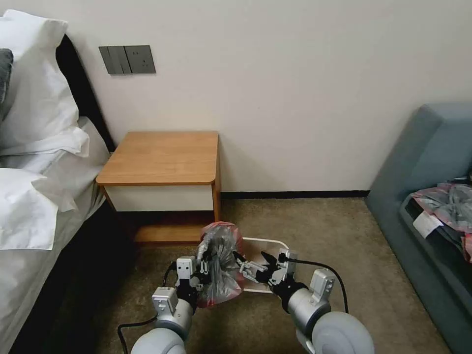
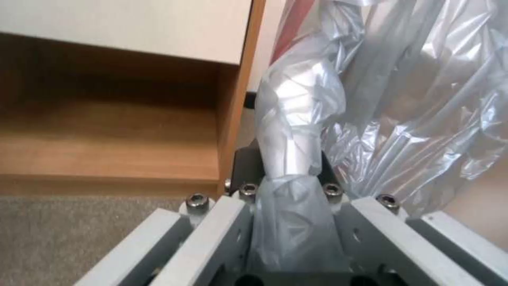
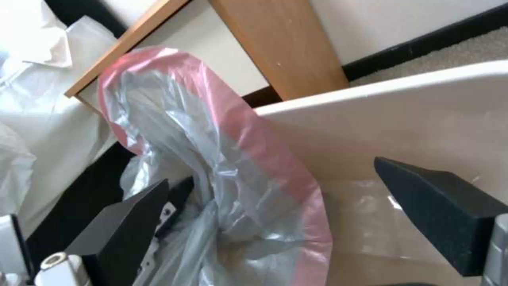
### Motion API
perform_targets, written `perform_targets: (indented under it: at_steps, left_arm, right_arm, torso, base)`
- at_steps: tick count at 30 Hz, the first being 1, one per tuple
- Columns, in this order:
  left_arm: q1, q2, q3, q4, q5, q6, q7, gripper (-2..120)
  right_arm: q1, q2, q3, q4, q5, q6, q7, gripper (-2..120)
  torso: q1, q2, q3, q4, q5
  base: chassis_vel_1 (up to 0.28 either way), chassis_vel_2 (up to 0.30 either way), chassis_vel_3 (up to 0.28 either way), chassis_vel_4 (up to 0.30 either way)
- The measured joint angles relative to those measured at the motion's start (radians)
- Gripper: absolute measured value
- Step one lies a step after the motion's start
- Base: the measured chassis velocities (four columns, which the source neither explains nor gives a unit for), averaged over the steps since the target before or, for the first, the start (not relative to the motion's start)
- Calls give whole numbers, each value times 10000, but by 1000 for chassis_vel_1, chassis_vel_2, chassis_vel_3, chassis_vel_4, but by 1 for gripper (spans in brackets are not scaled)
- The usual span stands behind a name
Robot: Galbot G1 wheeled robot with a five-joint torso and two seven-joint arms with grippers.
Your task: Pick up the garbage bag from the table and place it over the trash can.
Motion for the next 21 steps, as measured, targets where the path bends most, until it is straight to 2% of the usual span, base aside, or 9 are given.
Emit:
perform_targets:
  at_steps: [9, 11, 21]
  left_arm:
    - [197, 4, -1, -197, 329, -133, 58, 3]
    - [355, 0, -56, -341, 397, -155, 114, 3]
    - [456, -61, -182, -472, 279, -160, 141, 3]
  right_arm:
    - [534, -12, -439, -386, -12, 43, 181, 100]
    - [969, 99, -655, -838, 24, 70, 220, 100]
    - [1482, 325, -865, -1439, 217, 180, 142, 97]
  torso:
    - [0, 0, 0, 0, 0]
    - [0, 0, 0, 0, 0]
    - [0, 0, 0, 0, 0]
  base:
    - [0, 0, 0, 0]
    - [0, 0, 0, 0]
    - [0, 0, 0, 0]
